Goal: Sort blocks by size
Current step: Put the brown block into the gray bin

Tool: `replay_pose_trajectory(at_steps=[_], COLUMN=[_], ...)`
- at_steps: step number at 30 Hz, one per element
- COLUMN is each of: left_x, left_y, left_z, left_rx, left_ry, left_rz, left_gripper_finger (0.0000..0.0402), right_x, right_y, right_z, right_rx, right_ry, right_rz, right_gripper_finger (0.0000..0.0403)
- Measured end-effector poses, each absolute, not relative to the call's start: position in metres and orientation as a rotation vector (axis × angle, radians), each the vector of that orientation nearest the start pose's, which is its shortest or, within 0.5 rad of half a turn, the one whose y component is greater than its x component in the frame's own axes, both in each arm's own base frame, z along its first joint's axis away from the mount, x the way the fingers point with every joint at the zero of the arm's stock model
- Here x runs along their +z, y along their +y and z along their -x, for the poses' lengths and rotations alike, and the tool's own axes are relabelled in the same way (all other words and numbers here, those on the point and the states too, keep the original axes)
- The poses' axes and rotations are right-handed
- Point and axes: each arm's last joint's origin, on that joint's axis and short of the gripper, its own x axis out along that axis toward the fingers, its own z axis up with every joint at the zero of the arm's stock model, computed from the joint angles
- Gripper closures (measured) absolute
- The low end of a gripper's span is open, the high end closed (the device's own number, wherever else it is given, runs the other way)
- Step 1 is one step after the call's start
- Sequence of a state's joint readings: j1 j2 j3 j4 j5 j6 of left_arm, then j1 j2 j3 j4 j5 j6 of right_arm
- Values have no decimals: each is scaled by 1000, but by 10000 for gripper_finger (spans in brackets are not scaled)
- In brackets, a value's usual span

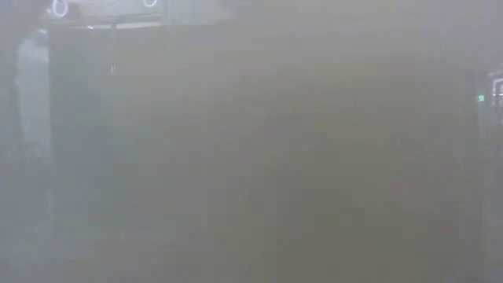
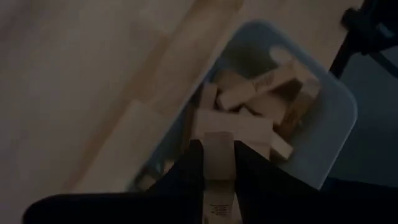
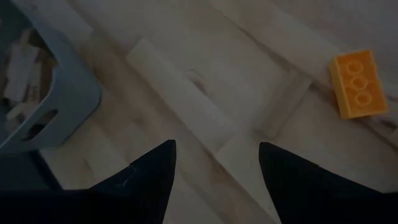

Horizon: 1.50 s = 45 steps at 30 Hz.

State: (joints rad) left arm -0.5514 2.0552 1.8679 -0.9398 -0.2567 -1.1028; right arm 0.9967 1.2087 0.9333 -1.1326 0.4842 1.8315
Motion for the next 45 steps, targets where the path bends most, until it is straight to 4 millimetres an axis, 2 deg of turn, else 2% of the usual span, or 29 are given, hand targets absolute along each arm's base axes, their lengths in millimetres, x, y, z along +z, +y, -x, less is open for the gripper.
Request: replay_pose_trajectory(at_steps=[3, 9, 13, 19, 24, 29, 35, 45], left_x=[258, 259, 259, 267, 276, 280, 280, 278], left_y=[-227, -236, -238, -234, -218, -179, -114, 5], left_z=[-375, -370, -369, -373, -384, -402, -415, -415], left_rx=[321, 376, 386, 383, 406, 448, 462, 521], left_ry=[1086, 1080, 1075, 1044, 1010, 1007, 1126, 1277], left_rz=[623, 755, 770, 789, 824, 820, 695, 473], left_gripper_finger=[331, 225, 177, 159, 161, 161, 161, 161], right_x=[250, 250, 250, 250, 250, 250, 250, 251], right_y=[160, 167, 170, 172, 172, 172, 172, 170], right_z=[-109, -98, -93, -90, -89, -89, -89, -90], right_rx=[-546, -521, -507, -490, -489, -495, -500, -517], right_ry=[940, 904, 891, 897, 897, 895, 893, 842], right_rz=[-703, -732, -743, -738, -739, -750, -761, -760], right_gripper_finger=[158, 158, 158, 158, 158, 158, 158, 158])
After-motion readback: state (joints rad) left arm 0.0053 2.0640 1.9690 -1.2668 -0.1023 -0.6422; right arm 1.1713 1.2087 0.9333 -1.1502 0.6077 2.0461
